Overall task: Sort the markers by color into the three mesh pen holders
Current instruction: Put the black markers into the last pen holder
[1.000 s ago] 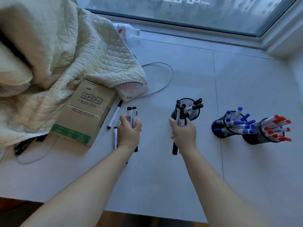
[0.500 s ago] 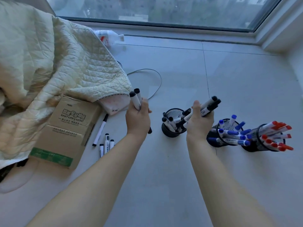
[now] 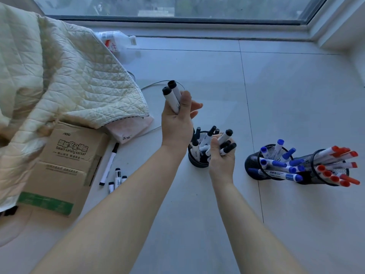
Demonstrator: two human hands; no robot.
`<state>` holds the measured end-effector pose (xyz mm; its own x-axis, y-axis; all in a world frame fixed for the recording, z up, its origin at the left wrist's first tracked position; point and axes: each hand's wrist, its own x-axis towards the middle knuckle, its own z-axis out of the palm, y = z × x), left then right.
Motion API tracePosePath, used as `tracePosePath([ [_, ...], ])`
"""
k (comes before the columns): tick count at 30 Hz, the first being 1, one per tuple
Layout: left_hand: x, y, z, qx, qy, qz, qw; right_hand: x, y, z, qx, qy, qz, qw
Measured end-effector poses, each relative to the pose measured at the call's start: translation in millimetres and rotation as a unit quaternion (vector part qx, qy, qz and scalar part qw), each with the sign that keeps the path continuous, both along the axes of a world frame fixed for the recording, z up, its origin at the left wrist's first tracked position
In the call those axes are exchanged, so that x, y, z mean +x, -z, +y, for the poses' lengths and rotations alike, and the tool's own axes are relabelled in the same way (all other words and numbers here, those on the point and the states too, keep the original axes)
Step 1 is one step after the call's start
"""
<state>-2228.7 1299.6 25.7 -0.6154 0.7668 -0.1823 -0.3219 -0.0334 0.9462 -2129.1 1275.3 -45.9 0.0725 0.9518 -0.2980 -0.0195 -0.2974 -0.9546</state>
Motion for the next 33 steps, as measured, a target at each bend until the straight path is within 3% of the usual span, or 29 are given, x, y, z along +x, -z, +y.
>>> tracePosePath([
  [6,13.2,2.8,7.2,0.002,0.008,0.008,1.0,12.2,-7.7,4.4,0.051,0.011,-0.076,0.996],
  [10,21.9,14.2,-0.4,-0.038,0.025,0.071,0.996,16.2,-7.1,0.3,0.121,0.006,-0.143,0.982],
  [14,24.4,26.4,-8.3,-0.081,0.017,0.079,0.993,19.8,-6.5,-1.8,0.194,-0.012,-0.187,0.963],
  [19,26.0,43.7,-18.7,-0.162,0.061,0.077,0.982,23.8,4.1,-5.2,0.165,-0.099,-0.261,0.946],
  [23,24.5,51.1,-26.4,-0.193,0.09,0.048,0.976,25.9,2.2,-3.0,0.157,-0.104,-0.273,0.943],
  [33,19.6,34.4,-28.0,-0.139,0.015,0.117,0.983,28.7,-3.1,-4.8,0.187,-0.116,-0.285,0.933],
])
